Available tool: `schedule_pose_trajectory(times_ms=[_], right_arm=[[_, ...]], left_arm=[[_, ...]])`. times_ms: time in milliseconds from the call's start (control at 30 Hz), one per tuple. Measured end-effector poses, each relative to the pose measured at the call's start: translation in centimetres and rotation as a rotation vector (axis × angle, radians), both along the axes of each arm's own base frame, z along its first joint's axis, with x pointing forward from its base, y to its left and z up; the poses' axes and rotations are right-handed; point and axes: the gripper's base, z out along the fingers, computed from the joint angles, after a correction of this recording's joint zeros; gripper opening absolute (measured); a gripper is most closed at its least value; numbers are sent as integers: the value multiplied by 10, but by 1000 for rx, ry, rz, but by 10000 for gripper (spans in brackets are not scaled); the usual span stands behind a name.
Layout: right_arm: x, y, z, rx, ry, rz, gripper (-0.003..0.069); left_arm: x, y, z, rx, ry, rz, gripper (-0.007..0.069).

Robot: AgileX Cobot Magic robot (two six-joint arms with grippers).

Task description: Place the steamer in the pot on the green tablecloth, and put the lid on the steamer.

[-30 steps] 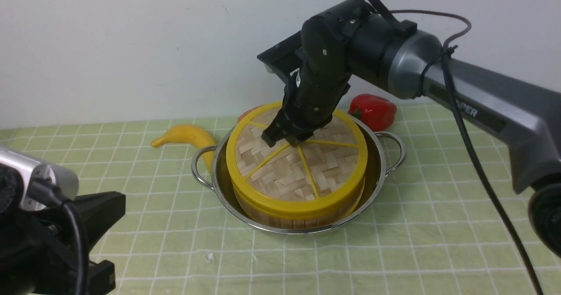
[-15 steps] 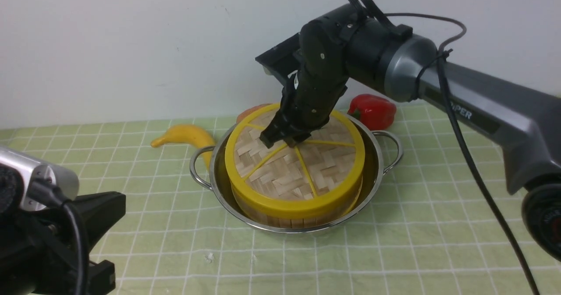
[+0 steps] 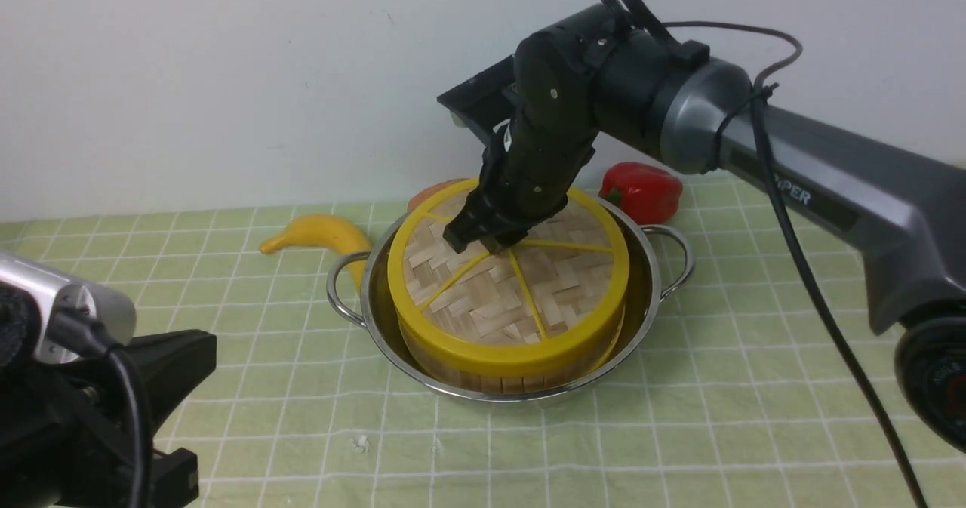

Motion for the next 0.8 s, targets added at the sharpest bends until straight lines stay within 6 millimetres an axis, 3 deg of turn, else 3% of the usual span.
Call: schedule_pose_trajectory(times_ms=[67, 133, 233, 300, 333, 367, 400, 500, 600, 633, 667, 800], right_arm=[[0, 2, 9, 21, -9, 1, 352], [-1, 2, 45, 78, -72, 3, 430], [-10, -5, 101, 162, -189, 8, 459], [-15, -9, 117, 185, -220, 6, 455], [-24, -17, 142, 212, -268, 0, 433], [-27, -19, 149, 218, -283, -1, 424], [-39, -29, 175, 245, -335, -9, 371], [-57, -46, 208, 269, -409, -25, 249], [-85, -69, 241, 287, -466, -35, 81], [-87, -71, 242, 287, -467, -36, 71], [-99, -80, 248, 285, -468, -36, 12], [-136, -107, 243, 243, -409, -40, -13]], left_arm=[[0, 0, 0, 1, 0, 0, 1], [0, 0, 0, 1, 0, 0, 1], [0, 0, 1, 0, -8, 3, 1], [1, 0, 1, -2, -12, 4, 1], [1, 0, 2, -4, -21, 7, 1], [1, 0, 2, -4, -23, 8, 1], [1, 0, 2, -6, -28, 10, 1], [1, 0, 2, -6, -28, 10, 1], [1, 0, 2, -6, -28, 10, 1], [1, 0, 2, -6, -28, 10, 1], [1, 0, 2, -6, -28, 10, 1], [1, 0, 2, -6, -28, 10, 1]])
